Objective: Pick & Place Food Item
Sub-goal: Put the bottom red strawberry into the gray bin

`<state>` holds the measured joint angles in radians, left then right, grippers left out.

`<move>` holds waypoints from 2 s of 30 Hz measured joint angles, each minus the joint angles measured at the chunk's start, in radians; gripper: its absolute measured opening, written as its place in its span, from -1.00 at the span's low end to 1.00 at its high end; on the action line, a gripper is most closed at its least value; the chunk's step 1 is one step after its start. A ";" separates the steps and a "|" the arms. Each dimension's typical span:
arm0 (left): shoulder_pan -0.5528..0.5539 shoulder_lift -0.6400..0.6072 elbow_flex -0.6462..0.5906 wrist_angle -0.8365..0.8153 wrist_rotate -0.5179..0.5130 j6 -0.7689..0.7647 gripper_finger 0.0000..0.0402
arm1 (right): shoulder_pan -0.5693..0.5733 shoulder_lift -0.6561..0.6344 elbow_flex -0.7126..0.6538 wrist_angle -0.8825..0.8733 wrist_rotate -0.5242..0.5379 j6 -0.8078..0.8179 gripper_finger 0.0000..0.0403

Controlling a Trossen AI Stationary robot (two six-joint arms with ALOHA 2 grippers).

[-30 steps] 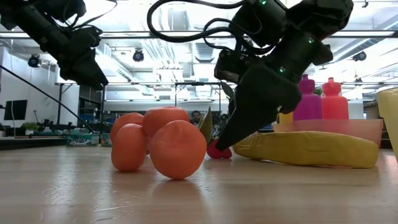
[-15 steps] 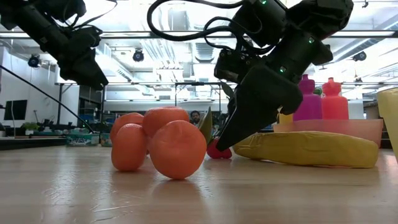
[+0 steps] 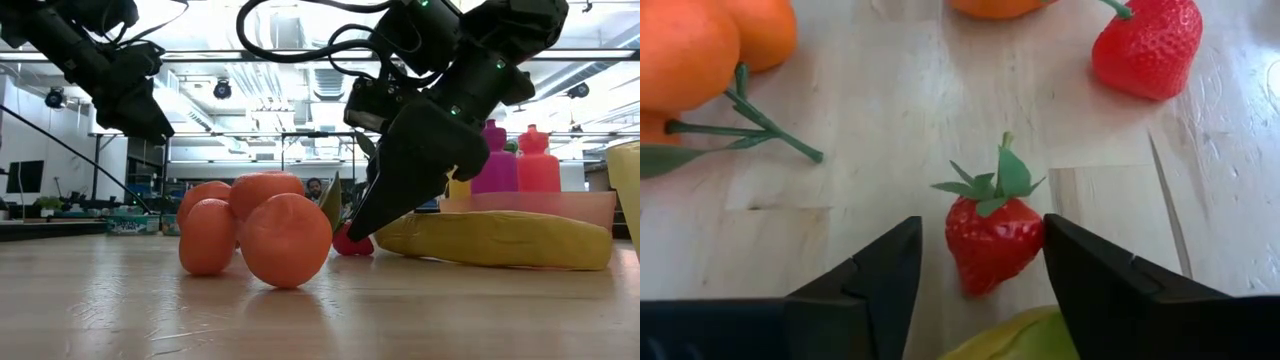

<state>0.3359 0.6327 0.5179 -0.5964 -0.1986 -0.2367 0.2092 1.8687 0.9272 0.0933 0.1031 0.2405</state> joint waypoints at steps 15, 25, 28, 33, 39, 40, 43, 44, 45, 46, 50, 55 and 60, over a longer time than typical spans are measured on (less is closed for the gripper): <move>0.000 0.000 0.000 0.000 0.000 0.000 0.37 | 0.000 0.000 0.000 0.006 0.001 0.003 -0.01; 0.000 0.000 0.000 0.000 0.000 0.000 0.37 | -0.001 0.000 0.000 0.028 0.016 0.002 -0.02; 0.000 0.000 0.000 0.000 0.000 0.000 0.37 | -0.001 0.000 0.000 0.035 0.026 -0.006 -0.02; 0.000 0.000 0.000 0.000 0.000 0.000 0.37 | -0.001 0.000 0.000 0.016 0.020 -0.010 -0.17; 0.000 0.000 0.000 0.000 0.000 0.000 0.37 | 0.000 -0.001 0.000 0.015 -0.023 -0.008 -0.32; 0.000 0.000 0.000 0.000 0.000 0.000 0.37 | 0.000 -0.001 0.000 0.015 -0.023 -0.008 -0.33; 0.000 0.000 0.000 0.000 0.000 0.000 0.37 | 0.000 -0.001 0.000 0.015 -0.025 -0.006 -0.33; 0.000 0.000 0.000 0.000 0.000 0.000 0.37 | 0.000 -0.001 0.000 0.015 -0.025 -0.005 -0.34; 0.000 0.000 0.000 0.000 0.000 0.000 0.37 | 0.000 -0.001 0.000 0.015 -0.025 -0.005 -0.34; 0.000 0.000 0.000 0.000 0.000 0.000 0.37 | 0.000 -0.001 0.000 0.015 -0.025 -0.005 -0.34; 0.000 0.000 0.000 0.000 0.000 0.000 0.37 | 0.000 -0.001 0.000 0.015 -0.026 -0.005 -0.34; 0.000 0.000 0.000 0.000 0.000 0.000 0.37 | 0.000 -0.001 0.000 0.015 -0.026 -0.005 -0.34; 0.000 0.000 0.000 0.000 0.000 0.000 0.37 | 0.000 -0.001 0.000 0.015 -0.026 -0.005 -0.34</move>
<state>0.3359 0.6323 0.5179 -0.5964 -0.1986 -0.2367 0.2092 1.8675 0.9276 0.1081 0.0771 0.2356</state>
